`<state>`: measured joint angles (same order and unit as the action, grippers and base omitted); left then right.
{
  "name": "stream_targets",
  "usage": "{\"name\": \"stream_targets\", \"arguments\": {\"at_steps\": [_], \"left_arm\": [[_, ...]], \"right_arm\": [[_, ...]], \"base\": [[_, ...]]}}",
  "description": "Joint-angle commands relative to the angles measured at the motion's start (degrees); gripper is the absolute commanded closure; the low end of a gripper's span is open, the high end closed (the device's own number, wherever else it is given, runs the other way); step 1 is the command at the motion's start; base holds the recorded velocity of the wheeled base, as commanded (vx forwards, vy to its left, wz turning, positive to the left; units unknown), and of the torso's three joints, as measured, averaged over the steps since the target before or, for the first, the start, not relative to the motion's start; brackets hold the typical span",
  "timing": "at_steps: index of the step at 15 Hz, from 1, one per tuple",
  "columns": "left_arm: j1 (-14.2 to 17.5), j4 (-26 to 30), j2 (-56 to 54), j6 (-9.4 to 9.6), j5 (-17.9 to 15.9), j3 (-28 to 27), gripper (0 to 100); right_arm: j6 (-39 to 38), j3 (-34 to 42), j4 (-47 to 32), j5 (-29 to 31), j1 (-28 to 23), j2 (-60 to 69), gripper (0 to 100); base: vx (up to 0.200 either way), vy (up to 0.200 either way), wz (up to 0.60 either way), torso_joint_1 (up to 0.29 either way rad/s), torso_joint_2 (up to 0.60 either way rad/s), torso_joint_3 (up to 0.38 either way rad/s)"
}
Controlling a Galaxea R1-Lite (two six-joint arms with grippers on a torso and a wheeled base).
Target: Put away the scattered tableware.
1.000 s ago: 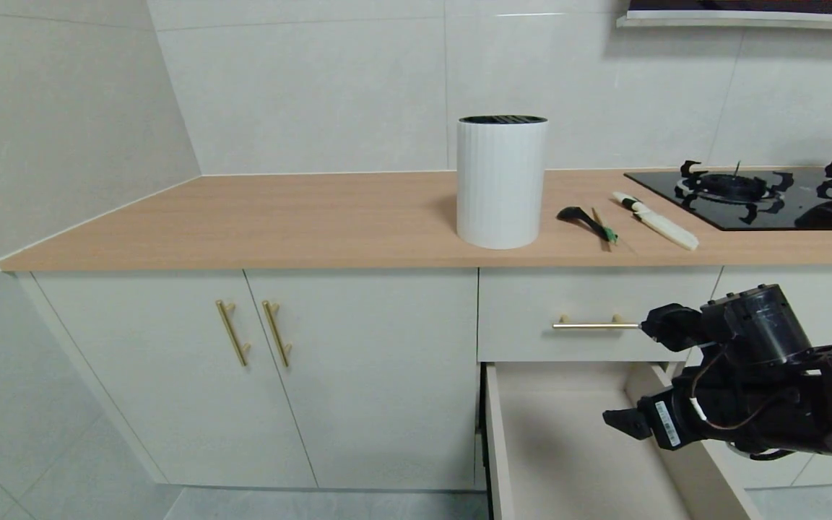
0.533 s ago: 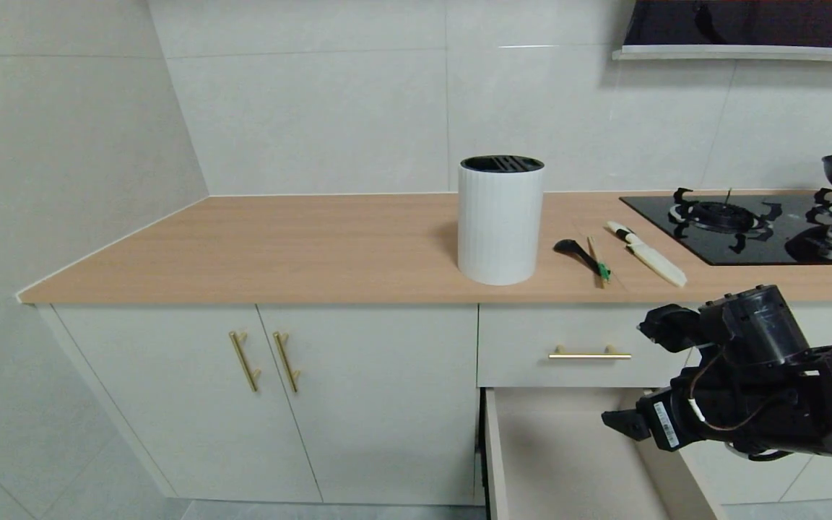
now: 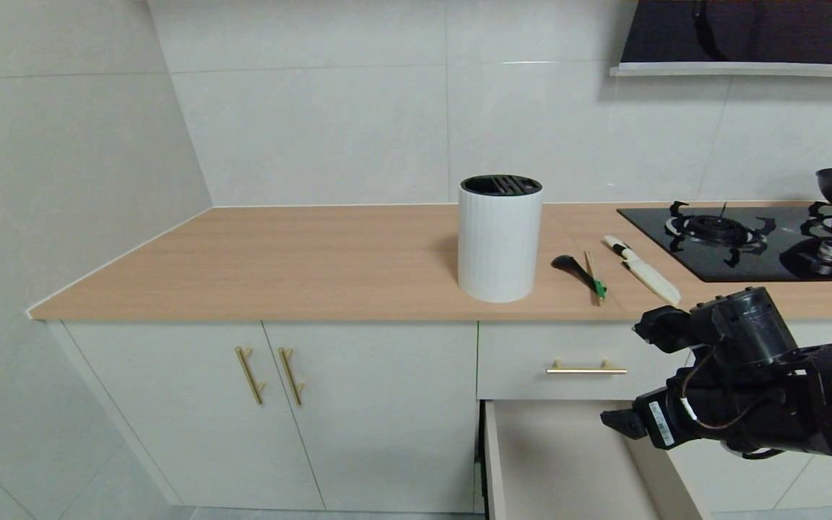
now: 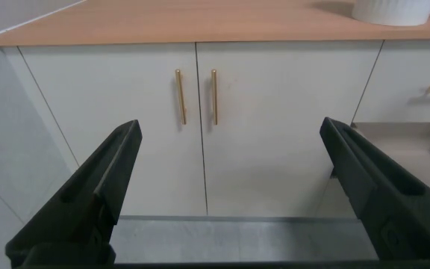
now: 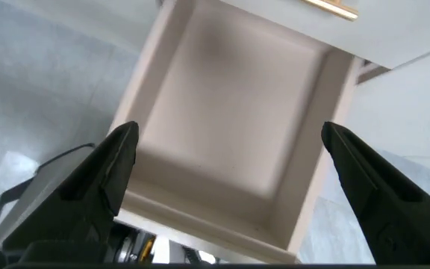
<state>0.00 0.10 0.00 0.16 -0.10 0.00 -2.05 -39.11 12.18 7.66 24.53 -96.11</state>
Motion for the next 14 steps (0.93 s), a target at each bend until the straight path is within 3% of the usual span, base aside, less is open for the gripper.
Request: {"name": "stream_targets", "arguments": {"at_steps": [1,3,5,8,10,14], "left_arm": [[0.0,0.0,0.0,0.02,0.0,0.0,0],[0.0,0.0,0.0,0.02,0.0,0.0,0],[0.0,0.0,0.0,-0.07,0.0,0.0,0],[0.0,0.0,0.0,0.02,0.0,0.0,0],[0.0,0.0,0.0,0.02,0.0,0.0,0],[0.0,0.0,0.0,-0.07,0.0,0.0,0]], "right_arm": [[-1.2,-2.3,2.1,2.0,0.2,-0.9,0],[-2.6,-9.8,0.0,2.4,0.1,-1.4,0],[-3.7,-25.7,-13.1,2.3,-0.4,-4.7,0],[-20.3,-51.3,-33.2,2.1,-0.5,-14.5,0],[-27.9,-61.4,-41.9,3.7,-1.8,-20.3,0],[-27.9,-63.5,-42.6,8.1,-4.9,-24.1,0]], "base": [[0.0,0.0,0.0,0.0,0.0,0.0],[0.0,0.0,0.0,0.0,0.0,0.0],[0.0,0.0,0.0,0.0,0.0,0.0],[0.0,0.0,0.0,0.0,0.0,0.0],[0.0,0.0,0.0,0.0,0.0,0.0],[0.0,0.0,0.0,0.0,0.0,0.0]]}}
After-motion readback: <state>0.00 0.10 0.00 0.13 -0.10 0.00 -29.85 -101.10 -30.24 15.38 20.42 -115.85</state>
